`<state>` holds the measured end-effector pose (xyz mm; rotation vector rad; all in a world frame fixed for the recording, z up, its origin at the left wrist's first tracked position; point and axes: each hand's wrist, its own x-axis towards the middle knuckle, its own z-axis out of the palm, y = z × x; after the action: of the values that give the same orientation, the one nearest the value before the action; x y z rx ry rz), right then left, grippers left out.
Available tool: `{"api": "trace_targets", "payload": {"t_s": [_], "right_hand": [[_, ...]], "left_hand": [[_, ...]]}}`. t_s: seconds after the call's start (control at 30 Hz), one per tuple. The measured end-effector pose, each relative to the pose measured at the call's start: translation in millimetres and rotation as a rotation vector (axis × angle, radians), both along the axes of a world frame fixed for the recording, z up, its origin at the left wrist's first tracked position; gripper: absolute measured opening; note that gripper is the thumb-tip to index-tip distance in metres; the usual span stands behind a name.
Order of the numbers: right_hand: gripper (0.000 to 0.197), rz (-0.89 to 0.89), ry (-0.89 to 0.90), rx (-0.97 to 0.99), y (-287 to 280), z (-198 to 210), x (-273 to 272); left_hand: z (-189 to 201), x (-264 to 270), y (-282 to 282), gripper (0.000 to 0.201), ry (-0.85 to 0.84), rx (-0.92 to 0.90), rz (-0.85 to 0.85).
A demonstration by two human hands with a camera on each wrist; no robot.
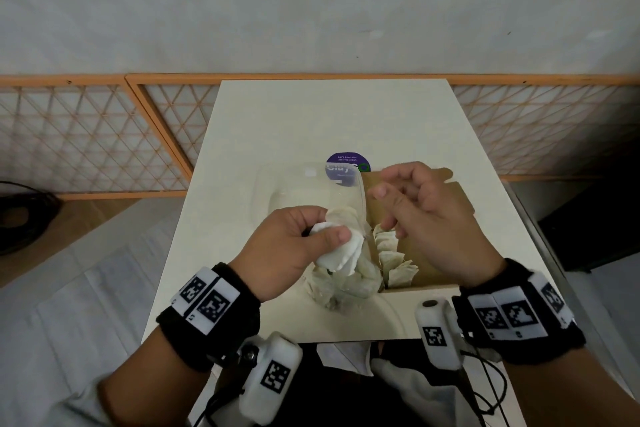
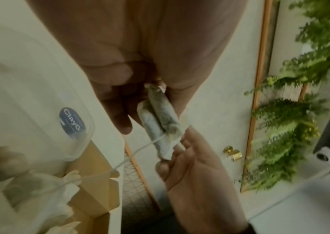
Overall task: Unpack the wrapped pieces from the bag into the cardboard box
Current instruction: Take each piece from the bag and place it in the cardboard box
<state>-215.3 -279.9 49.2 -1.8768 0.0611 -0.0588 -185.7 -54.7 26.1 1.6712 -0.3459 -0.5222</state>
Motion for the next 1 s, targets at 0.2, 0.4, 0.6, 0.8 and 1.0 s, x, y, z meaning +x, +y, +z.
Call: {"api": "trace_targets", "payload": {"t_s": [0.2, 0.4, 0.6, 0.8, 1.0], "right_hand": [[0.019, -0.001, -0.114, -0.007, 11.8, -1.8, -23.5], [0.012, 0.083, -0.251, -0.298, 20.8, 0.5, -23.7], [0.007, 0.064, -0.218, -0.141, 18.2, -4.7, -14.8], [0.012, -0.028, -0.198, -0.009, 10.3, -7.4, -5.2], [0.012, -0.059, -0.097, 0.064, -1.0, -10.9, -1.5]], "left_hand": [[8.8, -0.6, 3.2, 0.029, 0.067, -0.034, 0.032], [15.5, -4.7, -2.8, 0.032, 0.083, -0.052, 0.028], [16.3, -5.7, -1.0, 0.025, 0.076, -0.051, 0.055], [14.4, -7.0, 1.1, 0.013, 0.068, -0.070, 0.065], [15.5, -7.0, 0.2, 0.032, 0.080, -0.194, 0.170]]}}
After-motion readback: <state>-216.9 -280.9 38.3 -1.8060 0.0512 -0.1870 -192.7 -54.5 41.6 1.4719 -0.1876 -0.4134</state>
